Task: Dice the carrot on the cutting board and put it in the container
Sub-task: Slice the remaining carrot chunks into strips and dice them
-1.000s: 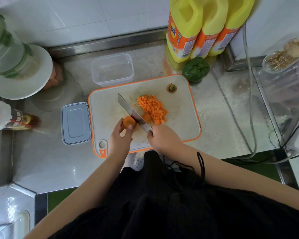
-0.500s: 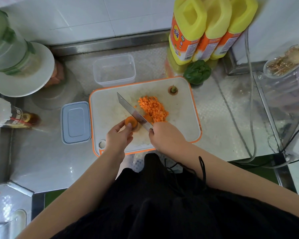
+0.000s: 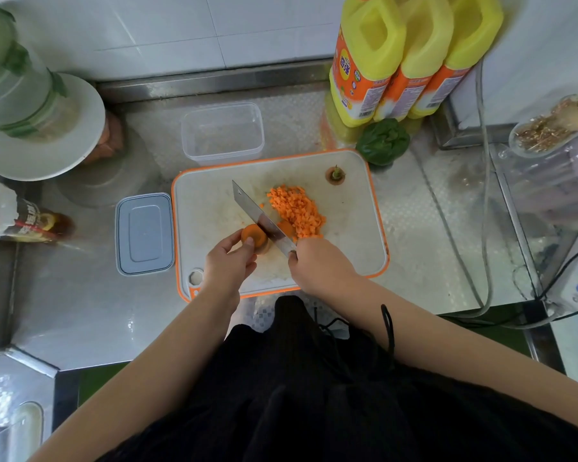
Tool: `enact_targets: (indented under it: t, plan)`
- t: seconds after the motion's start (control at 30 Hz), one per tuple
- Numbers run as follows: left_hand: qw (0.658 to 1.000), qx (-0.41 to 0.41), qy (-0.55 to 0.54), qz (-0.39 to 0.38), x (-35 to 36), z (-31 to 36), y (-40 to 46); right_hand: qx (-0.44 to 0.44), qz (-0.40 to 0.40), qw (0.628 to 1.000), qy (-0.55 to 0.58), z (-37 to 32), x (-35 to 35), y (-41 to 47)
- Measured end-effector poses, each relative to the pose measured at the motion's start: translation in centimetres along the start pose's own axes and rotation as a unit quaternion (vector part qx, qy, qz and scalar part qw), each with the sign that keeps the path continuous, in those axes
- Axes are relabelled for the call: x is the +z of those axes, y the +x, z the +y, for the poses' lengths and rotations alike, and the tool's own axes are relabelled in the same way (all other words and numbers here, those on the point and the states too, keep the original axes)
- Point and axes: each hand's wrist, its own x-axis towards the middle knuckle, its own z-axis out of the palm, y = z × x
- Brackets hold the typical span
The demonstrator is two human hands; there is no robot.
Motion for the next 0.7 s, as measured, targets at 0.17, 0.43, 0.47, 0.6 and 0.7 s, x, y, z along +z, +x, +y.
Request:
enact_targets:
  t: [0.17, 0.43, 0.47, 0.6, 0.7]
  plan:
    - [1.000, -0.001, -0.002, 0.008, 0.1, -0.1, 0.1, 0.014, -0.015, 1.000, 0.015, -0.1, 0.2, 0.1]
    - [1.000, 0.001, 0.007, 0.006, 0.0, 0.0, 0.3, 0.015, -0.051, 0.998, 0.029, 0.2, 0.4, 0.7]
    - [1.000, 0.001, 0.005, 0.007, 0.0, 0.1, 0.3, 0.012, -0.055, 0.998, 0.026, 0.3, 0.4, 0.8]
    - [1.000, 0.001, 0.001, 0.010, 0.1, 0.0, 0.3, 0.005, -0.062, 0.998, 0.012, 0.4, 0.5, 1.2]
    - [1.000, 0.002, 0.006, 0.011, 0.1, 0.0, 0.4, -0.002, -0.067, 0.998, 0.008, 0.5, 0.8, 1.7]
